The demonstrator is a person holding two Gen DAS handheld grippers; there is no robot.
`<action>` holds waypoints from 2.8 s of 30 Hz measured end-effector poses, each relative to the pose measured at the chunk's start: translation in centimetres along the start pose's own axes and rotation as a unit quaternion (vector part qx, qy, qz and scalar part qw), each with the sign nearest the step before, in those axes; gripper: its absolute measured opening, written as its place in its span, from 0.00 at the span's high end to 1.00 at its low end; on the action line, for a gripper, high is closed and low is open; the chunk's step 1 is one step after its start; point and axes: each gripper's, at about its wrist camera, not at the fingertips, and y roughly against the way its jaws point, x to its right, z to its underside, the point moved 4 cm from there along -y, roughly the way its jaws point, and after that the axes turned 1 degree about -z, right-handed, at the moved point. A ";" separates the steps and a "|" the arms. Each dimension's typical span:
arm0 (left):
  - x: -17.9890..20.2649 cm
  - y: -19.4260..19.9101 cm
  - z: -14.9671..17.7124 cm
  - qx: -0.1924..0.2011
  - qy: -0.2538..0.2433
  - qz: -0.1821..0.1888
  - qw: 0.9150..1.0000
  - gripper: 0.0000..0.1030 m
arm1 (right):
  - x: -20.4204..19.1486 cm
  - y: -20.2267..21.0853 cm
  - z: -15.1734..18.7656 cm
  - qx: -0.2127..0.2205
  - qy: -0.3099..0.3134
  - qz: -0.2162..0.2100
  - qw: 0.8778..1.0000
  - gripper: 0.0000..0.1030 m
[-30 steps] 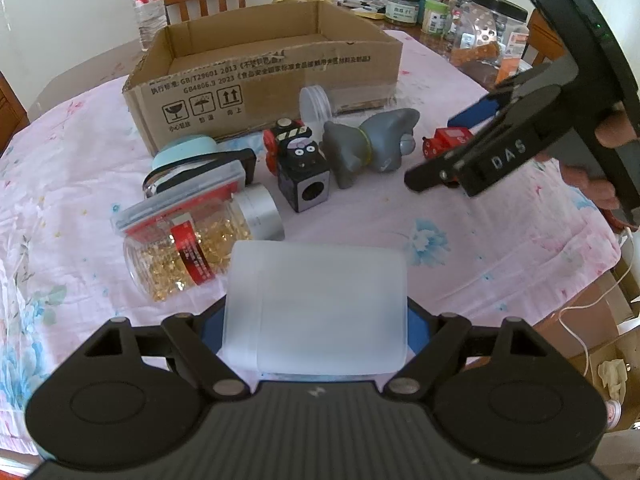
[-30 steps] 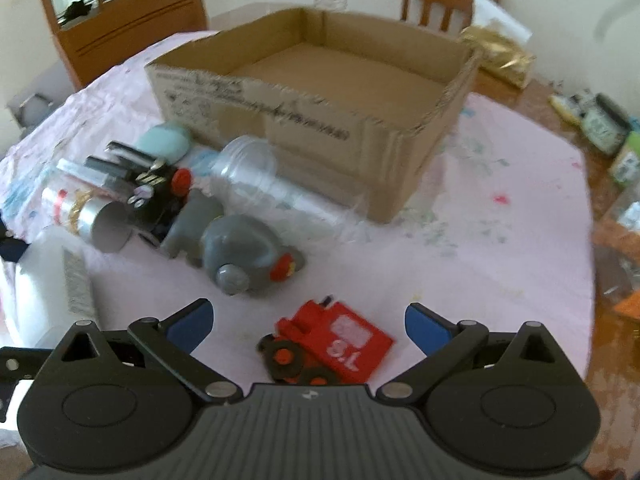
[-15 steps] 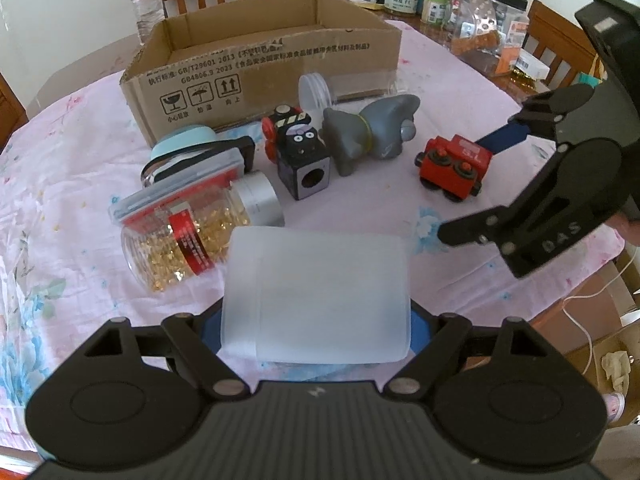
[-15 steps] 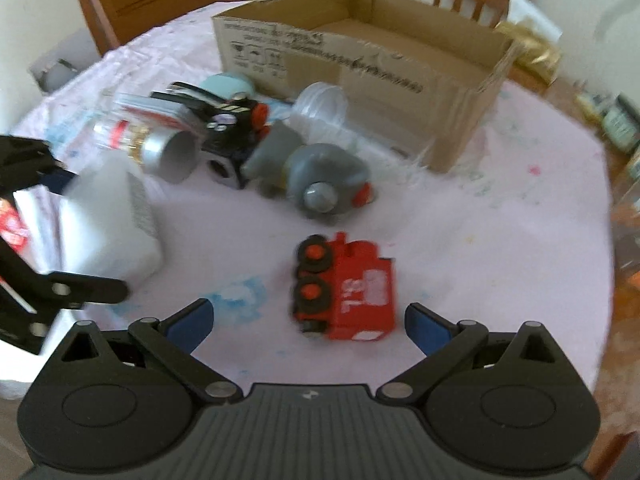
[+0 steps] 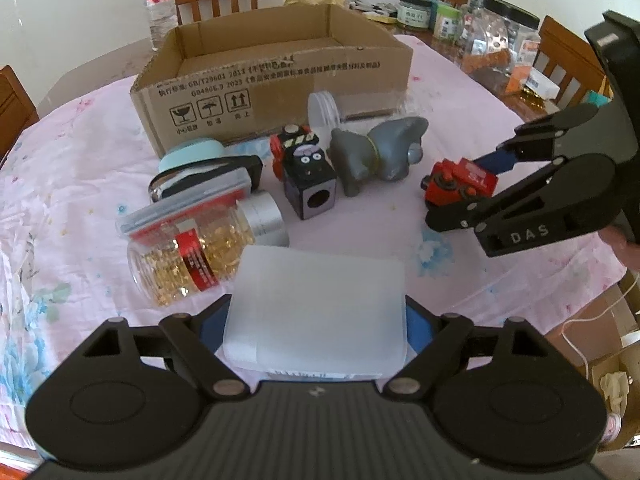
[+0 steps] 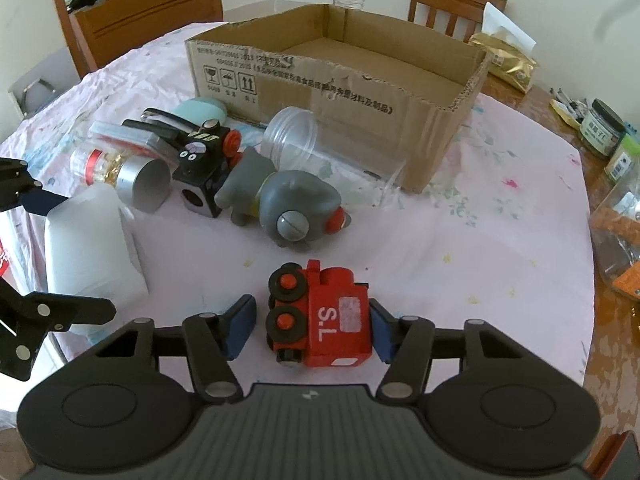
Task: Organize rigid objects
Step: 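Close the right tool on the red 'S.L' toy train and lift it, then carry the white box into the cardboard box and open the left tool while the right tool carries the train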
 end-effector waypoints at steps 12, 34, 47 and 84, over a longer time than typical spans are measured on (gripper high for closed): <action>0.1 -0.1 -0.3 0.001 0.001 -0.003 1.000 0.18 | 0.1 0.1 0.0 0.006 -0.007 0.010 1.000 0.46; 0.2 2.0 -2.3 0.013 -0.026 0.028 0.999 0.19 | 0.4 1.9 -0.2 0.005 -0.008 0.035 0.999 0.47; -1.5 5.8 -8.1 0.047 -0.057 0.032 0.997 0.19 | 1.3 6.5 -4.7 0.038 0.006 0.042 0.998 0.47; -14.7 -8.1 -27.1 0.116 -0.014 -0.003 0.993 0.05 | 7.8 -0.7 -20.7 0.045 -0.065 0.095 0.992 0.47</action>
